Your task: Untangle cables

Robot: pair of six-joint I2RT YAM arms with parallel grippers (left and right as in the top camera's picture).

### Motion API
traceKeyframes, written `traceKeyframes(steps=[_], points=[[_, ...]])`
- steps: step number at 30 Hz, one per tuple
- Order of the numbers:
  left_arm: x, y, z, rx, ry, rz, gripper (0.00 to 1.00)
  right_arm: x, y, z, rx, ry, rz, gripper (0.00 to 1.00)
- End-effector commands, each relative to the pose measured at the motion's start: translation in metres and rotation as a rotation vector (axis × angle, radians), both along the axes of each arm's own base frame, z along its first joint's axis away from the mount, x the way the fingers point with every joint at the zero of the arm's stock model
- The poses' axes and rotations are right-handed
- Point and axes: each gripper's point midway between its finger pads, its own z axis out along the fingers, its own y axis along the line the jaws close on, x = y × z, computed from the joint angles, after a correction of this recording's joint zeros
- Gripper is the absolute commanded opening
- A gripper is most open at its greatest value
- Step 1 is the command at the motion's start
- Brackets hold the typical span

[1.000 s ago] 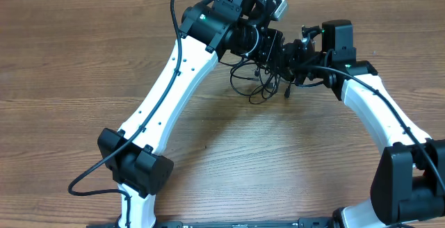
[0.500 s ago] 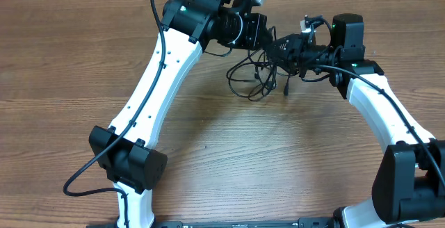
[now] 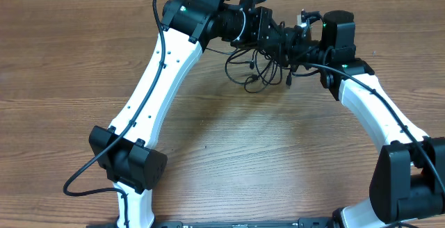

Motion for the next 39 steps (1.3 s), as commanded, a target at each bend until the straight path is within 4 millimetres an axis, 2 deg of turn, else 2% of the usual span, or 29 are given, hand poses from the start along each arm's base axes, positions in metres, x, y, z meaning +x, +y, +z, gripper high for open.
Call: traceKeyframes(steps=[1,3,8,11,14,16,18,23,27,29,33,36,39], points=[[-0.015,-0.007,0.025,-0.086,0.024,-0.052,0.04,0.007,-0.002,0.001,0.013,0.015,-0.036,0.20],[-0.011,-0.005,0.026,-0.086,0.012,-0.041,0.04,0.005,-0.001,0.001,0.022,0.022,-0.025,0.04],[-0.001,0.005,0.022,-0.067,0.011,-0.001,0.04,0.002,0.000,0.019,0.022,-0.065,0.012,0.04],[0.004,0.012,0.018,-0.050,-0.005,0.007,0.04,-0.004,-0.005,0.038,0.038,-0.105,0.024,0.04],[0.011,0.027,0.002,0.037,-0.011,0.061,0.04,-0.013,-0.014,0.059,0.067,-0.143,0.050,0.04],[0.016,0.038,-0.011,0.111,-0.021,0.096,0.04,-0.020,-0.024,0.072,0.089,-0.164,0.069,0.04],[0.018,0.049,-0.024,0.192,-0.057,0.099,0.04,-0.026,-0.043,0.084,0.115,-0.183,0.084,0.04],[0.014,0.058,-0.035,0.269,-0.108,0.057,0.04,-0.030,-0.088,0.091,0.154,-0.193,0.078,0.04],[0.015,0.070,-0.047,0.361,-0.143,0.056,0.04,-0.031,-0.131,0.087,0.151,-0.188,0.016,0.04],[0.017,0.082,-0.055,0.438,-0.155,0.073,0.04,-0.033,-0.160,0.084,0.153,-0.186,-0.032,0.04],[0.014,0.087,-0.060,0.481,-0.180,0.038,0.04,-0.034,-0.202,0.072,0.115,-0.171,-0.147,0.04],[0.010,0.089,-0.062,0.493,-0.191,0.009,0.04,-0.034,-0.240,0.045,0.027,-0.095,-0.299,0.04],[0.007,0.090,-0.064,0.502,-0.192,-0.010,0.04,-0.043,-0.277,0.003,-0.126,0.042,-0.457,0.04]])
